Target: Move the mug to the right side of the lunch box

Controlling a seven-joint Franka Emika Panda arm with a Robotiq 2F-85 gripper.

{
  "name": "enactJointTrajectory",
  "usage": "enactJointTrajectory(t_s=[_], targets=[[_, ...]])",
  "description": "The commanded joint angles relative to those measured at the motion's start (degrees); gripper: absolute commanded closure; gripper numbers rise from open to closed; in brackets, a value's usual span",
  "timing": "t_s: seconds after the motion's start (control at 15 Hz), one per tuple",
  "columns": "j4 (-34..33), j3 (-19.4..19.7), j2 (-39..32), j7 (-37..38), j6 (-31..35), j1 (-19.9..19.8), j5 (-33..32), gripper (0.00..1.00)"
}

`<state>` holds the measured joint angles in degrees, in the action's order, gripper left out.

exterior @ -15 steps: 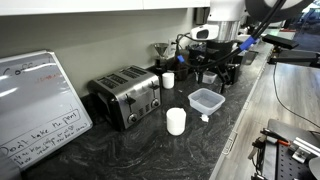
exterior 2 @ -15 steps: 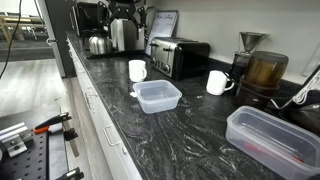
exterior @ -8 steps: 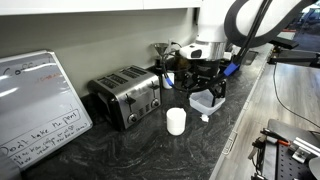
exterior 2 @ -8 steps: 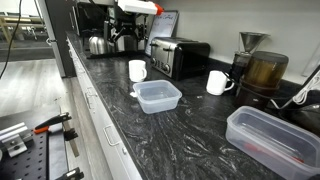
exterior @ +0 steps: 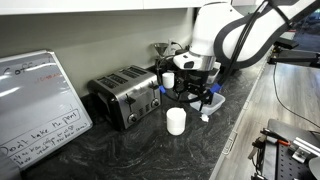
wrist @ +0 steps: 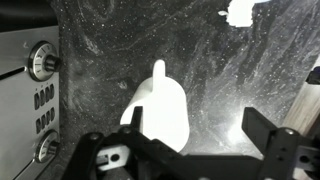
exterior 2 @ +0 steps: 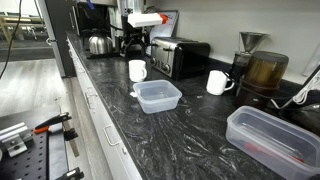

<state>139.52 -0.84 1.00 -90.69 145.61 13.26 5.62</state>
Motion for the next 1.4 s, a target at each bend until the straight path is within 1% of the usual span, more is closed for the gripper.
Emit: enactJointTrajectory(t_s=[0.0, 0.27, 0.67, 0.87, 0.93, 1.0, 1.07, 1.13, 1.33], targets=[[-1.19, -1.92, -4.18, 0.03, 4.61, -3.1, -1.87, 0.0], [-1.44, -2.37, -6.15, 0.45, 7.12, -4.95, -3.17, 0.0], [-3.33, -4.62, -9.1, -0.42, 6.02, -6.02, -1.89, 0.0], [-3.74, -5.27, -10.46, -0.22, 6.57, -6.68, -2.57, 0.0], [-4.16, -5.32, -10.77, 0.19, 6.33, -6.84, -2.92, 0.01], [-4.45, -5.61, -11.16, -0.15, 6.27, -7.18, -2.24, 0.26], [-4.8, -5.73, -11.33, 0.11, 5.95, -7.39, -2.26, 0.27], [-4.46, -5.75, -11.67, -0.27, 6.71, -7.85, -2.16, 0.32], [-4.91, -5.82, -12.13, 0.37, 6.58, -8.43, -2.73, 0.55]])
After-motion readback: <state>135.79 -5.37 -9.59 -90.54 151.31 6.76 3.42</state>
